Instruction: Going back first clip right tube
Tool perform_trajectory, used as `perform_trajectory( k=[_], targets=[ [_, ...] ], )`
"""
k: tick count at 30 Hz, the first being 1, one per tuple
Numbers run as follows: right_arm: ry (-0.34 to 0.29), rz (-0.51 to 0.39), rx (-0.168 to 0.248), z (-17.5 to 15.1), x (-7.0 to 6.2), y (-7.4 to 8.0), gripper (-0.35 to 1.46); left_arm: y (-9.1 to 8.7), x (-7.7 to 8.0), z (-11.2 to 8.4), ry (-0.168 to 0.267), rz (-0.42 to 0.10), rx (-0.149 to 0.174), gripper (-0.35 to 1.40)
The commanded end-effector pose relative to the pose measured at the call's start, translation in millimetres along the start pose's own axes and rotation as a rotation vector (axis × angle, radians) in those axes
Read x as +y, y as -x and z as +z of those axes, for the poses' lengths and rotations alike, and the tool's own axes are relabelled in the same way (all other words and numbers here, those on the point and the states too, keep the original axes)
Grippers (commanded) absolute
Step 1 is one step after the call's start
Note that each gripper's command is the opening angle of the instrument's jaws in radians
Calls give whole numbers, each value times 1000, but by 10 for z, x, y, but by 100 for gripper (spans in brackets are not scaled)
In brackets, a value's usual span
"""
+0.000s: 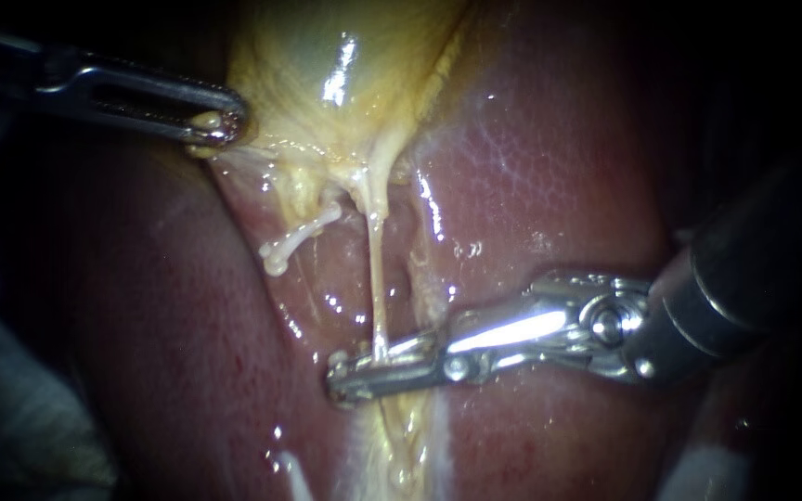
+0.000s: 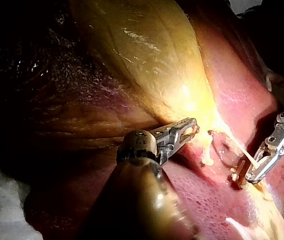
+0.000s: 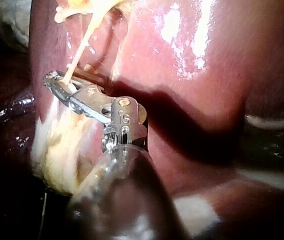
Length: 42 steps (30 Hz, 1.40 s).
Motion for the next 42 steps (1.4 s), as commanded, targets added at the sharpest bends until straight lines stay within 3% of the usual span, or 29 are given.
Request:
perform_trajectory(
  k=[1, 6, 11, 18, 22, 27, 31, 37, 42],
  targets=[
    [0, 0, 0, 0, 0, 0, -35, 0, 0, 1, 0, 0, 0, -35],
    [-1, -65, 0, 0, 1, -1, -35, 0, 0, 1, 0, 0, 0, -35],
    [31, -160, 30, -2, 6, -3, 9, 1, -1, 1, 0, 0, 0, -35],
    [86, -246, 58, -5, 14, -6, 40, 1, -1, 1, 0, 1, 0, -35],
    [149, -289, 17, -7, 18, -8, 45, 2, -2, 2, 0, 1, 1, -35],
    [222, -359, 2, -10, 20, -9, 48, 2, -2, 2, 0, 1, 0, -35],
    [304, -451, 3, -16, 15, -7, 50, 2, -3, 2, 0, 2, 0, -35],
    [342, -586, -17, -41, 4, -6, 50, 3, -5, 2, 0, 3, 0, -35],
    [377, -699, -72, -76, -17, -8, 50, 3, -6, 2, 0, 3, 0, -35]
  ],
)
